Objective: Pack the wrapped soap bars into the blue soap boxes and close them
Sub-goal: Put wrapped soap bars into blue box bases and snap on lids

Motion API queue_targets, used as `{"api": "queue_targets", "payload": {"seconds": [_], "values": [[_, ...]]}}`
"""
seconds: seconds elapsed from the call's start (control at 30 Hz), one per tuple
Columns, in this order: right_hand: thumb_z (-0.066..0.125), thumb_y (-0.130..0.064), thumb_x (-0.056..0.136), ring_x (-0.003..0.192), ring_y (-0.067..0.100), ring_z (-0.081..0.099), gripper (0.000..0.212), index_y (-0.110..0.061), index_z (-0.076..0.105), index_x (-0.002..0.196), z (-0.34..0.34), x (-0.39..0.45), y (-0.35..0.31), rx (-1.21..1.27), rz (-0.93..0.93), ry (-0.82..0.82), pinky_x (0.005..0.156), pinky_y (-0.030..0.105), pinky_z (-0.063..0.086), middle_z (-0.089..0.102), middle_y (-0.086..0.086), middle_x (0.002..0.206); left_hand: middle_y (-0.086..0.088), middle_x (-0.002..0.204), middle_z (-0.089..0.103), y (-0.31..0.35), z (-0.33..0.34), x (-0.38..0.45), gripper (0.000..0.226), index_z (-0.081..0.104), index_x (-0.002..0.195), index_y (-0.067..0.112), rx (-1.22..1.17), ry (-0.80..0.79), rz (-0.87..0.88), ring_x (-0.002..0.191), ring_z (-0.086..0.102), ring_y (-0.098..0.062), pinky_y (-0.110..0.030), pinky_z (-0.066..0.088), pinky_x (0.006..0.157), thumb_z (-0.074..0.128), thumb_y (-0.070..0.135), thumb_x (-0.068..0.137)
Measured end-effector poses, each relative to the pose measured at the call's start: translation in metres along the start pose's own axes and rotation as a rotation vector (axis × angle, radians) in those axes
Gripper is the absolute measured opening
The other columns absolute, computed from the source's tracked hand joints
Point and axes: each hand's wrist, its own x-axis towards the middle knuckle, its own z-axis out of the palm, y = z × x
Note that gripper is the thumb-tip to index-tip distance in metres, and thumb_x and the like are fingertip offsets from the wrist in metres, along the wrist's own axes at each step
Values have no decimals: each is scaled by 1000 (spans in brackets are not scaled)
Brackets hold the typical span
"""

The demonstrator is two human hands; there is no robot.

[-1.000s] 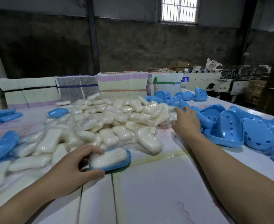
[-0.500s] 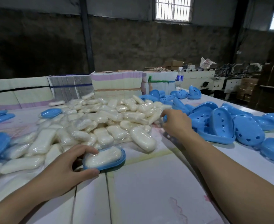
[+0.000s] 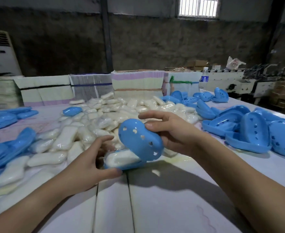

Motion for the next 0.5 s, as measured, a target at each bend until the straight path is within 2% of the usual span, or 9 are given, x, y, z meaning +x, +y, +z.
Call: {"api": "queue_targets", "payload": {"seconds": [0.07, 0.13, 0.17, 0.27, 0.3, 0.37, 0.43, 0.5], "values": [[62, -2, 88, 71, 15, 70, 25, -21, 80, 89, 14, 3, 11, 2, 64, -18, 60, 23, 56, 74, 7, 87, 24, 134, 48, 2, 0, 0, 107, 33, 135, 59, -90, 6, 51, 110, 58, 7, -12, 50, 82, 93, 30, 51], [62, -5, 91, 64, 10, 66, 20, -19, 77, 91, 25, 7, 21, -95, 87, 43, 55, 20, 51, 73, 2, 80, 38, 134, 41, 6, -2, 1, 111, 28, 136, 66, -33, 1, 161, 118, 54, 7, -11, 49, 86, 91, 38, 49], [63, -7, 91, 61, 8, 64, 17, -19, 75, 94, 27, 8, 24, -148, 80, 76, 53, 19, 49, 71, 0, 78, 38, 135, 41, 8, -3, 1, 108, 30, 138, 63, 41, 0, 233, 123, 51, 5, -9, 47, 90, 91, 38, 53], [64, -11, 91, 64, 10, 61, 15, -19, 73, 99, 28, 11, 30, -232, 39, 153, 55, 21, 47, 70, 2, 79, 25, 137, 48, 7, -4, 4, 91, 45, 142, 40, 217, 37, 402, 130, 49, -5, -12, 39, 102, 90, 30, 63], [64, -12, 92, 66, 11, 61, 14, -20, 74, 97, 28, 12, 31, -265, 32, 189, 56, 22, 48, 70, 3, 79, 21, 135, 51, 7, -3, 5, 88, 49, 140, 37, 225, 48, 397, 129, 50, -5, -13, 39, 102, 92, 29, 64], [63, -16, 93, 69, 12, 62, 12, -18, 74, 96, 28, 14, 34, -353, -1, 255, 58, 23, 49, 70, 1, 80, 18, 129, 54, 8, -3, 5, 88, 49, 136, 44, 242, 78, 357, 122, 51, 0, -11, 41, 97, 95, 32, 62], [64, -21, 93, 78, 9, 62, 13, -14, 74, 98, 27, 16, 38, -496, -95, 280, 68, 25, 49, 70, 0, 86, 20, 123, 54, 9, -4, 4, 83, 46, 130, 52, 283, 116, 295, 116, 50, 6, -5, 39, 89, 90, 51, 59], [65, -34, 86, 89, 6, 61, 25, -18, 72, 104, 24, 17, 40, -688, -187, 230, 79, 24, 47, 69, -3, 99, 25, 119, 52, 9, -6, 3, 78, 45, 125, 57, 306, 160, 226, 112, 49, 10, -5, 40, 84, 78, 67, 56]]}}
